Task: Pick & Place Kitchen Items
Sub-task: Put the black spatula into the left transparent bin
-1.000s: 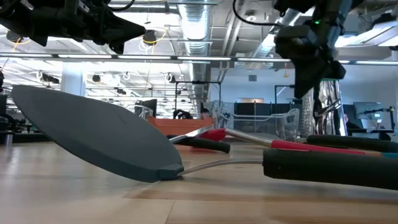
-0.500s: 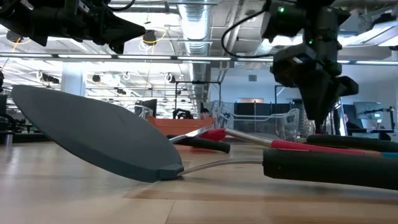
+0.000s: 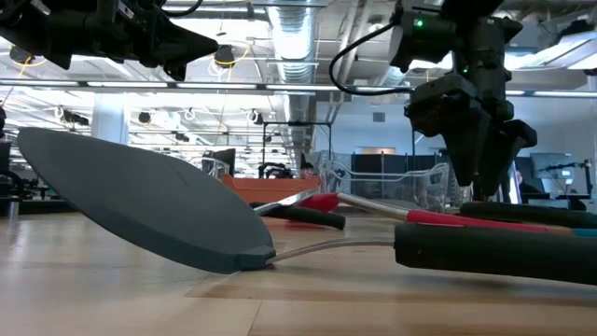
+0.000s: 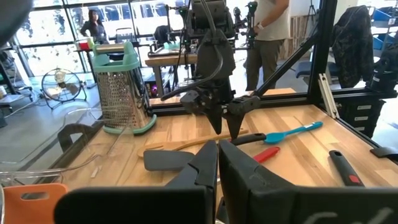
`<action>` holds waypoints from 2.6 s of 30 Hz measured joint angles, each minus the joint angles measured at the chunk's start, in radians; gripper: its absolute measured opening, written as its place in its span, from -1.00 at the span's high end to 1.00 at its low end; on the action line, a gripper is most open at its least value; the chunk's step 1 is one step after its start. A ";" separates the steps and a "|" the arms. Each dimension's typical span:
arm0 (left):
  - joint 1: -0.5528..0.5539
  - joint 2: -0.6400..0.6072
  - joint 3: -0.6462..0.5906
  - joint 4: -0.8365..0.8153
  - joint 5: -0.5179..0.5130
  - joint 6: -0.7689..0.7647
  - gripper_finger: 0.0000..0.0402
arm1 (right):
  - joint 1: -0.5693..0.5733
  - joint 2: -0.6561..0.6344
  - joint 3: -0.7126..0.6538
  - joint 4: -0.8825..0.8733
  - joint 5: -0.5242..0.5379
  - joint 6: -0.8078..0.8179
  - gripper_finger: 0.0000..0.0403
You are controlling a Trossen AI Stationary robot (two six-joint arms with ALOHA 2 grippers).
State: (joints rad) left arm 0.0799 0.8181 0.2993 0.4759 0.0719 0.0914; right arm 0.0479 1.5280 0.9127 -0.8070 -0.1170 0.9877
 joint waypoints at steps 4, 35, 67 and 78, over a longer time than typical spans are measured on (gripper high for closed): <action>0.000 0.000 0.000 -0.002 0.000 0.000 0.99 | 0.017 0.000 0.000 0.000 0.050 0.000 -0.23; 0.000 0.000 0.000 -0.005 0.000 0.000 0.99 | 0.050 0.000 0.000 0.035 0.126 0.000 -0.21; 0.000 0.000 0.000 -0.006 0.000 0.000 0.99 | 0.083 0.000 -0.001 0.034 0.231 0.024 -0.21; 0.000 0.000 0.000 -0.009 0.000 -0.002 0.99 | 0.103 0.092 -0.001 0.043 0.228 0.034 -0.21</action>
State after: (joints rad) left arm 0.0799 0.8181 0.2993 0.4668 0.0720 0.0895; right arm 0.1513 1.6198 0.9118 -0.7640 0.1108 1.0213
